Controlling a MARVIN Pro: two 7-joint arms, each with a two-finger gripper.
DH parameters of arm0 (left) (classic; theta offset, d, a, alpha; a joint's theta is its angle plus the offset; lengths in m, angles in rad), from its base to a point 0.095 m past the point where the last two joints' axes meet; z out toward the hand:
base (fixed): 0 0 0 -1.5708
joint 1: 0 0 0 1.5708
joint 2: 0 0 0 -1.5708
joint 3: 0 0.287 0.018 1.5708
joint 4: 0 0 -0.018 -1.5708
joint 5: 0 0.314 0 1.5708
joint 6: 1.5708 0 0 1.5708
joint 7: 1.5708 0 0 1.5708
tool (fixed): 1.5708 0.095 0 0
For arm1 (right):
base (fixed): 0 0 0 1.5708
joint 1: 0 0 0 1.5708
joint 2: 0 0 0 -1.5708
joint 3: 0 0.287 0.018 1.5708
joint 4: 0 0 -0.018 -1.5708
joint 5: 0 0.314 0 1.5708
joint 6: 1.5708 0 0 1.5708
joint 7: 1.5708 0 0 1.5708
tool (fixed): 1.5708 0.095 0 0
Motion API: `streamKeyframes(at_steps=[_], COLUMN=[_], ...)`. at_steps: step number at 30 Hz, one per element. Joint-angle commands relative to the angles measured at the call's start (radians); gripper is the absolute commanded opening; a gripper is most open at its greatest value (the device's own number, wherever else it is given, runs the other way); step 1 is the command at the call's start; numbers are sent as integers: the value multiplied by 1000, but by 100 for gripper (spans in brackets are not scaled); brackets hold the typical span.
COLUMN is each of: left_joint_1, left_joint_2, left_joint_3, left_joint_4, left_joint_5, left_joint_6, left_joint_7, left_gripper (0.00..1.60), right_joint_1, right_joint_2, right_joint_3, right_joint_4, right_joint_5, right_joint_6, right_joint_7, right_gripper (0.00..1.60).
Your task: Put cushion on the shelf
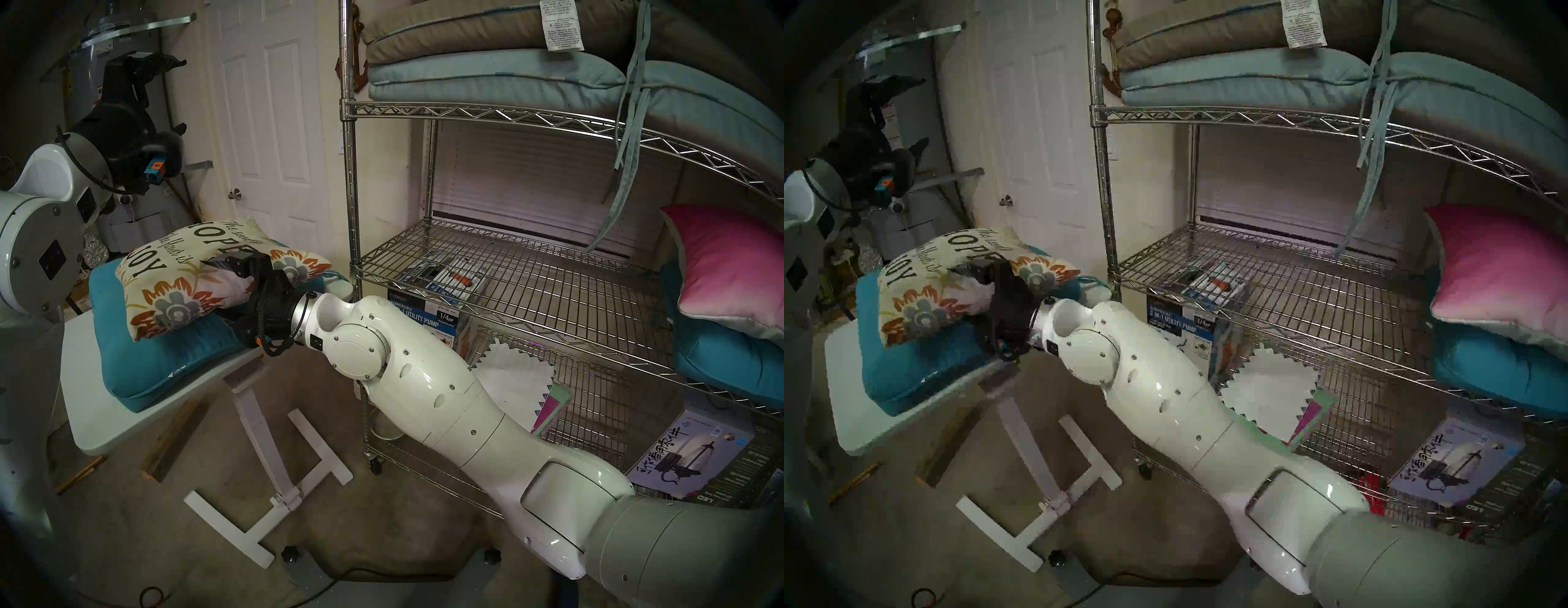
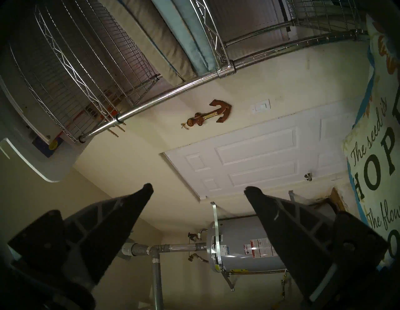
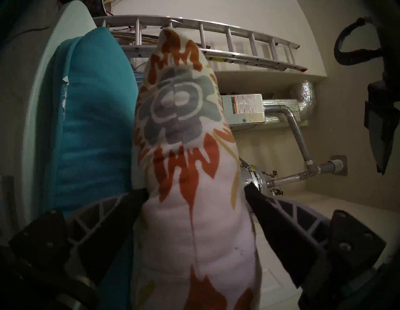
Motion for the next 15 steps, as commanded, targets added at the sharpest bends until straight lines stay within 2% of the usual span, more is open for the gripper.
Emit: streamKeyframes(at_steps=[1, 6, 11, 12, 15], left_joint_1=[-3, -3, -4, -4, -4], left_joint_2=[-1, -1, 0, 0, 0], left_joint_3=[-8, -8, -7, -7, -7], left_joint_4=[-8, -8, -8, -8, -8], left_joint_5=[-3, -3, -3, -3, -3], left_joint_6=[-2, -2, -2, -2, -2], left_joint_7=[3, 3, 4, 4, 4], left_gripper=[160, 160, 160, 160, 160], right_joint_1=[16, 22, 19, 17, -9], right_joint_2=[-43, -65, -86, -85, -74], right_joint_3=[-4, -5, 3, 1, -1], right_joint_4=[11, 43, 78, 75, 51], right_joint_5=[5, 5, 13, 13, 3], right_joint_6=[7, 8, -4, -6, -2], right_joint_7=[-4, -7, -45, -41, -72], right_gripper=[160, 160, 160, 0, 0])
